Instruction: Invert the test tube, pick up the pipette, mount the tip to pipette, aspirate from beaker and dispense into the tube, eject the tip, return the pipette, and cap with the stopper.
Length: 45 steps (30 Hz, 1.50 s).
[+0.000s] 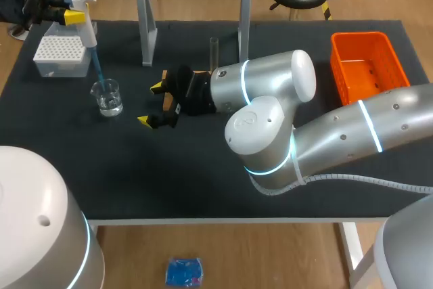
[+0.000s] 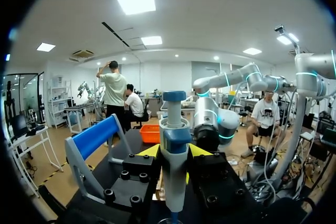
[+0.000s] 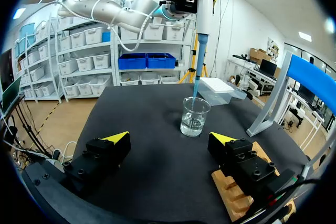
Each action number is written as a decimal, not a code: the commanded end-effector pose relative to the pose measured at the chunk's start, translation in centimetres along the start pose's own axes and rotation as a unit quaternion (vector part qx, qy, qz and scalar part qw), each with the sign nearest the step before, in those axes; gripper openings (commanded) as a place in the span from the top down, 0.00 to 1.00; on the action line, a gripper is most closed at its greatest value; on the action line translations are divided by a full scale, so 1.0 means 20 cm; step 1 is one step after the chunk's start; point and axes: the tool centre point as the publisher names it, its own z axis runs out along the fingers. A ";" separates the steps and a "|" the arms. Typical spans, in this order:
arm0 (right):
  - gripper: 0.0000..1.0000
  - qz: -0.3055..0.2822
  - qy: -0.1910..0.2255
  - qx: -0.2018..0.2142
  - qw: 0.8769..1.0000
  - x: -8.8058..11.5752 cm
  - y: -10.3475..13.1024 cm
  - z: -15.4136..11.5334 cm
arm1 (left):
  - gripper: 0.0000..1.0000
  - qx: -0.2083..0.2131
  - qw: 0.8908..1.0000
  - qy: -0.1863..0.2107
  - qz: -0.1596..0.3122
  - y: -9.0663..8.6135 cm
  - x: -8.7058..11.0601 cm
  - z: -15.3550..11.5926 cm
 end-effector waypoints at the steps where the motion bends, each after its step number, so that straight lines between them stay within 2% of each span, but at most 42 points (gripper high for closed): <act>1: 0.00 0.000 -0.001 -0.001 1.000 0.00 0.00 0.00 | 1.00 0.005 1.000 0.004 0.000 0.03 -0.03 -0.01; 14: 0.00 0.000 -0.001 -0.001 1.000 0.00 0.00 0.00 | 1.00 0.015 1.000 0.012 -0.006 0.10 -0.08 0.01; 45: 0.00 0.000 -0.001 -0.001 1.000 0.00 0.00 0.00 | 1.00 0.036 0.999 0.005 -0.033 0.25 -0.12 -0.02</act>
